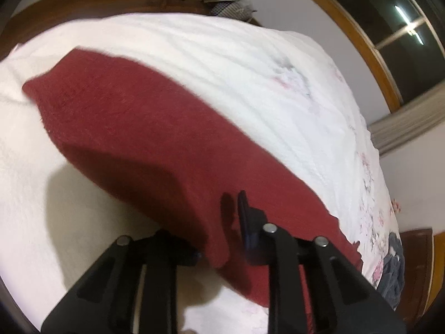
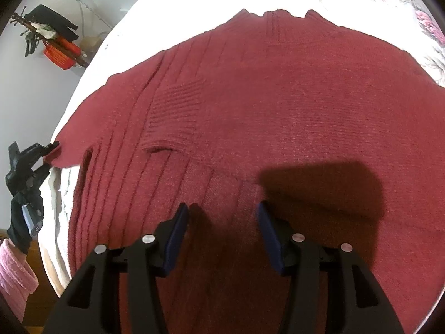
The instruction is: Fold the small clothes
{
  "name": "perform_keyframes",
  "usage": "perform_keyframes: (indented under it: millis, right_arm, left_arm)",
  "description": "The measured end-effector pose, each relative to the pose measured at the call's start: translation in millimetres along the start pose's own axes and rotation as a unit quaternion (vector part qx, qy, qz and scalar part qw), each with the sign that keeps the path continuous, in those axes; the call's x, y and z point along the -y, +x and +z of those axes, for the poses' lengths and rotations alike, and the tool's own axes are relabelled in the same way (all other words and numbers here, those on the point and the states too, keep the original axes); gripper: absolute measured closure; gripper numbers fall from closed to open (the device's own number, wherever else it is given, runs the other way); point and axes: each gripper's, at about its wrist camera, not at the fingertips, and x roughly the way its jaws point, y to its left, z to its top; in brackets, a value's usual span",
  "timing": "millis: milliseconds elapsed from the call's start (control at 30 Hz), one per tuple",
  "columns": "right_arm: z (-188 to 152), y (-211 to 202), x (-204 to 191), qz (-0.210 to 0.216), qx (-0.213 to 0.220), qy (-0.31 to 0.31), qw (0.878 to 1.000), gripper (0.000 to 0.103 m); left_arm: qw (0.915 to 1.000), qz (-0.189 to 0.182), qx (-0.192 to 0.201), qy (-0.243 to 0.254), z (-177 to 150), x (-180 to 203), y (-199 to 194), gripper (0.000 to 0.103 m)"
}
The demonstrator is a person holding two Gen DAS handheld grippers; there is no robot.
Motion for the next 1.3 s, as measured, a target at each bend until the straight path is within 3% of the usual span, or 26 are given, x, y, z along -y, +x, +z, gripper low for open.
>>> perform_keyframes:
  millis: [267,567,733,833,967,1133,1233,1300]
  right_arm:
    - [-4.3,-13.8,4.9,-0.004,0.001,-0.007,1.000,0.051]
    - [-15.3,-29.7,24.3,-0.002,0.012,0.007,1.000,0.051]
    - [-21.5,-35.1,35.3,0.000,0.012,0.009,1.000,0.051]
    - [-21.6,-35.2,33.7,0.001,0.012,0.008,1.000,0.051]
    - [-21.6,-33.7,31.3,-0.003,0.006,0.004,1.000,0.051]
    - [-17.4,-27.7,24.0,-0.011,-0.002,0.000,1.000,0.050]
    - [-11.3,-25.2,15.9,-0.010,-0.004,-0.005,1.000,0.049]
    - [-5.9,-23.2,7.4,-0.004,-0.006,-0.009,1.000,0.049]
  left_arm:
    - [0.9948,-0.068,0.005,0.076,-29.8,75.7,-16.7,0.091]
    - [0.9813,-0.134,-0.056,0.126,-96.7,145.7,2.5,0.091]
    - [0.9784,-0.138,-0.086,0.128,-131.5,152.7,19.0,0.091]
    - [0.9791,-0.116,-0.107,0.129,-144.9,149.0,34.8,0.090]
    - [0.9792,-0.093,-0.138,0.116,-154.1,131.1,58.1,0.087]
    - [0.9750,-0.104,-0.157,0.118,-155.3,127.4,60.9,0.086]
    - [0.9723,-0.114,-0.159,0.127,-151.5,129.1,49.5,0.074]
    - [0.9706,-0.116,-0.153,0.145,-149.9,128.0,36.3,0.060]
